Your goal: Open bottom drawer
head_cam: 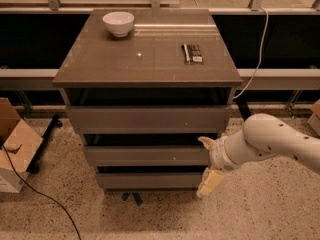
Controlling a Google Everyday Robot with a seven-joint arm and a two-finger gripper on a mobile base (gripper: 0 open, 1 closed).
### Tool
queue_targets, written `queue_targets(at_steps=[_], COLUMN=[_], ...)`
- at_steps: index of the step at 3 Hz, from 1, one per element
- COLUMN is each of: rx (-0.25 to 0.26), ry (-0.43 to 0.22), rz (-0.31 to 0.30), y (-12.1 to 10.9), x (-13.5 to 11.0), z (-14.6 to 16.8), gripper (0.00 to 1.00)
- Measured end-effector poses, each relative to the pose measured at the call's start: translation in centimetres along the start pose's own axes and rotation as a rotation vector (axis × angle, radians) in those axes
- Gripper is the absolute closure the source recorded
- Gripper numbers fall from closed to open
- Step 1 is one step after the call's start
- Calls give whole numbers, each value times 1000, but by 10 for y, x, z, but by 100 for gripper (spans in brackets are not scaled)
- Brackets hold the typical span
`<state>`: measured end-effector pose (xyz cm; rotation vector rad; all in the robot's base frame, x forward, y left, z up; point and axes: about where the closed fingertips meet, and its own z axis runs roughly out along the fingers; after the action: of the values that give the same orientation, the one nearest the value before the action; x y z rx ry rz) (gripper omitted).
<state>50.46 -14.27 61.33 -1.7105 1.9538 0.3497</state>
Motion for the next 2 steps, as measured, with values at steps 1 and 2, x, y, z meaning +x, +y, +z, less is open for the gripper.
queue_targets(at_steps=[1, 2], rx=[-37, -139], ry=[-12, -54], rz=[11, 74], y=[-3, -2], x=[18, 53], z=[27, 74], gripper=[0, 0])
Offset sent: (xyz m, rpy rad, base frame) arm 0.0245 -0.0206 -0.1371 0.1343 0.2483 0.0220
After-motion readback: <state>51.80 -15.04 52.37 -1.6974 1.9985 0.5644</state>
